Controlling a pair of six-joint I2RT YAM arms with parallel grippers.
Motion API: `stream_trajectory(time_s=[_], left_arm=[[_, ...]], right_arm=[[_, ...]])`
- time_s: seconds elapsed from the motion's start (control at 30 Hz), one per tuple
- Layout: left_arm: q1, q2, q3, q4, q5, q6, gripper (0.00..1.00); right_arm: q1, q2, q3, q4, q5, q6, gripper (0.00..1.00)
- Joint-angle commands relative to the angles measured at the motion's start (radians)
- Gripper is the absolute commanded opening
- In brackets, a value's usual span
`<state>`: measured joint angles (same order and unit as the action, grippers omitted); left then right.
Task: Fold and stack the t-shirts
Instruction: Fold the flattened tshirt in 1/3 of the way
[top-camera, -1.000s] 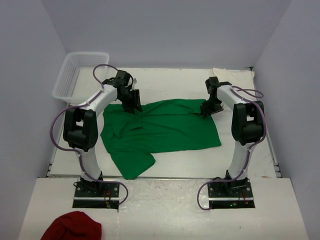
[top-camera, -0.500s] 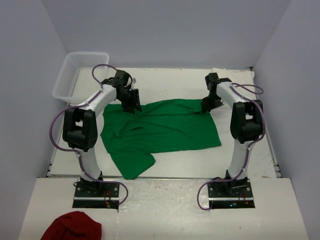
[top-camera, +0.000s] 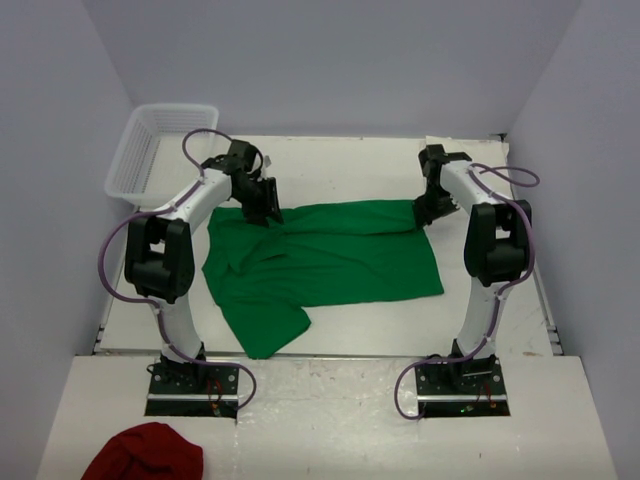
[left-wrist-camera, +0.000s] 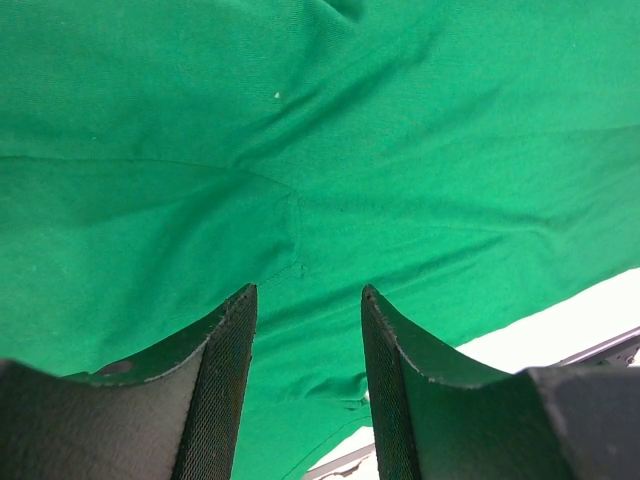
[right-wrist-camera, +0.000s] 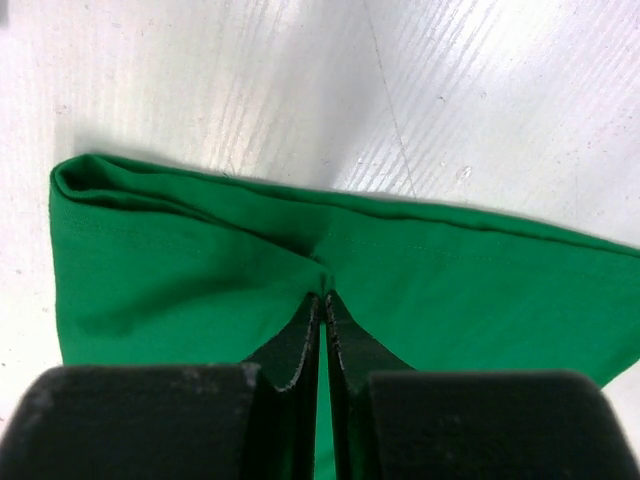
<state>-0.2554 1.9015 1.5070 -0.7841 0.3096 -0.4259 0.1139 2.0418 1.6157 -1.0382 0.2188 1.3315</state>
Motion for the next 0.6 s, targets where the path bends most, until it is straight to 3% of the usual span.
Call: stream_trajectory(time_s=[0.0, 0.03, 0.07, 0.13, 0.27, 0.57], left_arm=[[0.019, -0.056, 0.001, 0.016, 0.025, 0.015, 0.48], [0.021, -0.058, -0.002, 0.014, 0.023, 0.016, 0.48], [0.024, -0.058, -0.005, 0.016, 0.026, 0.016, 0.48], [0.027, -0.061, -0.011, 0.016, 0.028, 0.016, 0.48], [0.028, -0.067, -0.019, 0.017, 0.028, 0.015, 0.48], [0.028, -0.107, -0.031, 0.005, -0.003, 0.004, 0.48]], right_arm=[[-0.008, -0.006, 0.003, -0.033, 0.009, -0.030, 0.06], [-0.007, 0.000, 0.007, -0.033, -0.001, -0.040, 0.10], [-0.005, 0.011, 0.010, -0.036, -0.010, -0.048, 0.21], [-0.003, 0.003, 0.004, -0.026, -0.012, -0.063, 0.27], [-0.003, -0.031, -0.031, -0.005, -0.018, -0.074, 0.62], [0.035, -0.158, -0.019, 0.013, 0.082, -0.146, 0.64]])
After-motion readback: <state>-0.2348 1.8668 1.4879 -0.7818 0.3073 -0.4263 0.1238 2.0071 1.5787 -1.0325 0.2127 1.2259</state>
